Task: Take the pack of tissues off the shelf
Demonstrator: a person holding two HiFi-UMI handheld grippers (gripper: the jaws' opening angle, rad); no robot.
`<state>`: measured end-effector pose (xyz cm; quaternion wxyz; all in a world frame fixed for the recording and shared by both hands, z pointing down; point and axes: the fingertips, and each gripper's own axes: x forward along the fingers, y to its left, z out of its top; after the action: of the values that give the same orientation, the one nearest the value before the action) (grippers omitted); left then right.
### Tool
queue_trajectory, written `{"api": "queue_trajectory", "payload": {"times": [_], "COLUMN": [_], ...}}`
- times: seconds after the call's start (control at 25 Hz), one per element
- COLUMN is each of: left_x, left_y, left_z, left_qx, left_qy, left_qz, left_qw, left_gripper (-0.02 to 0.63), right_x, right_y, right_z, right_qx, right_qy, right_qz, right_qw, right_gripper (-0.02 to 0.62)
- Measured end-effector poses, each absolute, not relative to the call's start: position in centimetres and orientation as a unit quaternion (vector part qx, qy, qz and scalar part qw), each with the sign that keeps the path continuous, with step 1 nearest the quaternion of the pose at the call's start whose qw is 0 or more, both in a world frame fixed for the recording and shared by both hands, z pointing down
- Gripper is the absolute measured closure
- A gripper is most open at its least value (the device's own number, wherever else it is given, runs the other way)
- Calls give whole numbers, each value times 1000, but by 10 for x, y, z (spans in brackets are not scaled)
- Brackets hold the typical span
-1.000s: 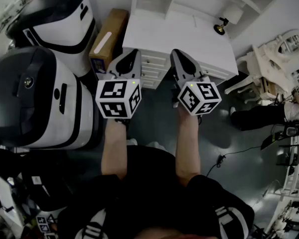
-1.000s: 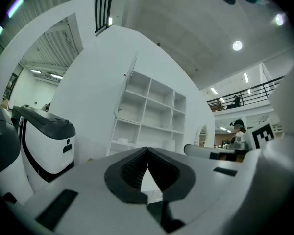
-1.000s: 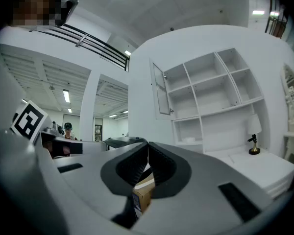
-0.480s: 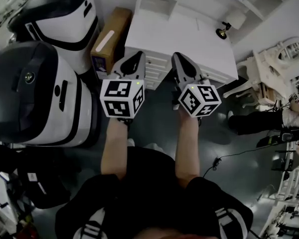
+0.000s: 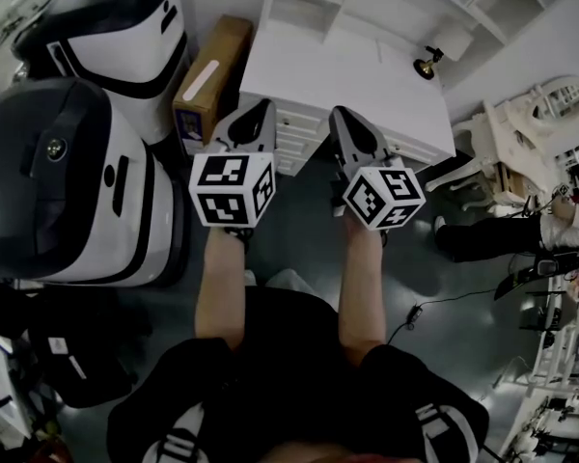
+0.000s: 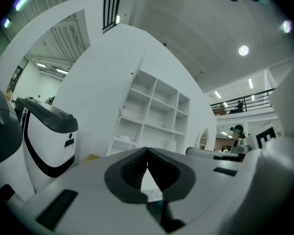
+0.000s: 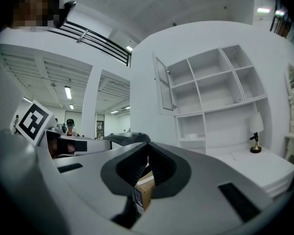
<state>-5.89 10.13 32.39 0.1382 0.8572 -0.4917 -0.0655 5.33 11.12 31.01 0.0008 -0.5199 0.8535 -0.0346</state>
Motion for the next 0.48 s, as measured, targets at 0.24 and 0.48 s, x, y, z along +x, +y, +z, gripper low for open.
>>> {"api": "queue_trajectory", "payload": {"times": [0.24,0.48], "left_x": [-57,-60], "left_y": [99,92], "left_z": [330,330], "left_qx": [860,858], "left_qy": [-484,-488], "left_qz": [-69,-67], "left_qw": [145,146], "left_gripper": [595,595], "right_x": [53,57], "right_y": [111,104], "right_z": [320,315], "right_qx": [-527,-535], "right_qy": [849,844], "right_qz": [-38,-32], "right_qw": [-9,-10], "right_gripper": [575,575]}}
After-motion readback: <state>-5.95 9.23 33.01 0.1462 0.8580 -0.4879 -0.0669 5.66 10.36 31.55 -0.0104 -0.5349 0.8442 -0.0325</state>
